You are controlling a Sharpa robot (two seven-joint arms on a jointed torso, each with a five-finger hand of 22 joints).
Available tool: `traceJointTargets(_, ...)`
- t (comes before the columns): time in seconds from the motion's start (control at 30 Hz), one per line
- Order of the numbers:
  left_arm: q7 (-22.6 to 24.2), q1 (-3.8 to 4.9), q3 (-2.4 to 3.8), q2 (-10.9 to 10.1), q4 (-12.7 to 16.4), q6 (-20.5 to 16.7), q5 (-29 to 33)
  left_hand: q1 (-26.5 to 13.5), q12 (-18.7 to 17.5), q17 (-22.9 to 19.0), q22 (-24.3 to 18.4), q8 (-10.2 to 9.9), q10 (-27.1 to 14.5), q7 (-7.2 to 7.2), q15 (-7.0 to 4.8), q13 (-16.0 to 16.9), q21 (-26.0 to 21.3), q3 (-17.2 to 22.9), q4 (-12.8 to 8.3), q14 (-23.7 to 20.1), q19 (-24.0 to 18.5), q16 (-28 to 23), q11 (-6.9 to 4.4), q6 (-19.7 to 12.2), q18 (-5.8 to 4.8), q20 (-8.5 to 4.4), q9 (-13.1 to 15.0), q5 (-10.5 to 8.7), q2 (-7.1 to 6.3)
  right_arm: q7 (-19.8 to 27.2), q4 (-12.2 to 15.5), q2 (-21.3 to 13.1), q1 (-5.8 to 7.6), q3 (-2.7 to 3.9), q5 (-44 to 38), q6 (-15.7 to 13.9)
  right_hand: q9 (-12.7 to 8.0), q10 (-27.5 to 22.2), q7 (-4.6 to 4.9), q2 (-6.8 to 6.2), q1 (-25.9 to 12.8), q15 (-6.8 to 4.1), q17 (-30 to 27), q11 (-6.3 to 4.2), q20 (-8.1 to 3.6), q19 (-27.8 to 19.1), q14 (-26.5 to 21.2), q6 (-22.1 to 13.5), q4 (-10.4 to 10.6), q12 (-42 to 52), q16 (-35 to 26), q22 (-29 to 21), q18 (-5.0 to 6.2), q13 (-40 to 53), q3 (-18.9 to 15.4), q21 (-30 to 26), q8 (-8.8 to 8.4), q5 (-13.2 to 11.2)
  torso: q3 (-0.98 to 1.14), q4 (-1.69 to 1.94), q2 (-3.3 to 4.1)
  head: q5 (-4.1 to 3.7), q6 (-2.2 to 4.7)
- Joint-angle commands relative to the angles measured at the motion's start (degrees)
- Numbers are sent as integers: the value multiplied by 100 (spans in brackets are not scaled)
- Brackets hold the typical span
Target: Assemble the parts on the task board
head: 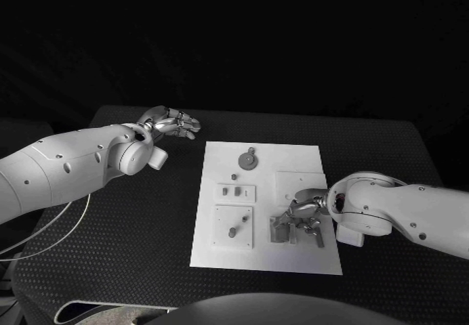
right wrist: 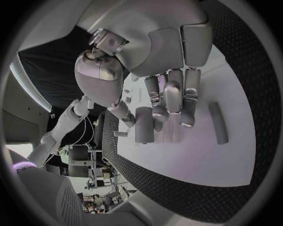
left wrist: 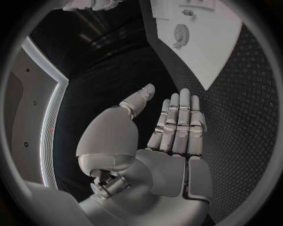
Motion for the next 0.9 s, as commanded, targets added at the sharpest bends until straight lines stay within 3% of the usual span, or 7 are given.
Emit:
traceJointTargets(0.03, 32, 4, 4, 4, 15, 60, 37, -64, 26, 7, -9, 20, -33, -7, 2, -10, 12, -28, 9, 23, 15, -20, -1, -31, -86, -3, -8, -27, 11, -19, 10, 20, -32, -19, -53, 115, -9, -45, 9, -97, 6, 0, -32, 11, 0, -6, -71, -29, 58, -16, -39, 73, 31, -8, 15, -23, -28, 22, -1, -2, 0, 9, -7)
traceJointTargets(0.33, 30, 4, 4, 5, 15, 63, 37, -65, 26, 12, -11, 20, -35, -7, 3, -10, 12, -28, 11, 22, 14, -24, -1, -32, -86, -2, -8, -27, 9, -22, 4, 28, -37, -24, -54, 138, -32, -81, 32, -356, 45, 19, -106, 33, 8, -17, -136, -74, 193, -24, -57, 76, 31, -19, 104, -34, -75, 23, 1, -2, 1, 12, -17)
traceJointTargets(0.8, 26, 4, 4, 10, 10, 62, 37, -64, 26, 19, -13, 20, -36, -7, 4, -11, 13, -28, 13, 22, 11, -32, -1, -33, -86, -2, -9, -27, 7, -25, -5, 32, -39, -28, -80, 183, -42, -102, 44, -440, 66, 29, -156, 44, 14, -23, -175, -99, 289, -24, -69, 76, 31, -23, 139, -41, -98, 22, 2, -5, 1, 25, -30)
traceJointTargets(0.87, 25, 4, 4, 11, 11, 63, 37, -64, 26, 20, -14, 21, -36, -7, 4, -11, 13, -28, 13, 22, 11, -33, 0, -33, -86, -2, -10, -27, 7, -24, -6, 35, -39, -29, -80, 187, -44, -107, 45, -529, 60, 32, -167, 46, 16, -22, -184, -102, 353, -23, -71, 75, 31, -25, 157, -44, -103, 25, 2, -4, 1, 26, -33)
traceJointTargets(0.9, 26, 4, 4, 11, 11, 64, 37, -64, 26, 20, -14, 21, -36, -7, 4, -11, 13, -28, 13, 22, 11, -33, -1, -33, -86, -2, -10, -27, 6, -24, -7, 35, -39, -29, -80, 185, -45, -110, 44, -642, 49, 31, -164, 48, 15, -15, -182, -101, 456, -22, -70, 72, 31, -28, 201, -47, -105, 27, 2, -3, 1, 27, -38)
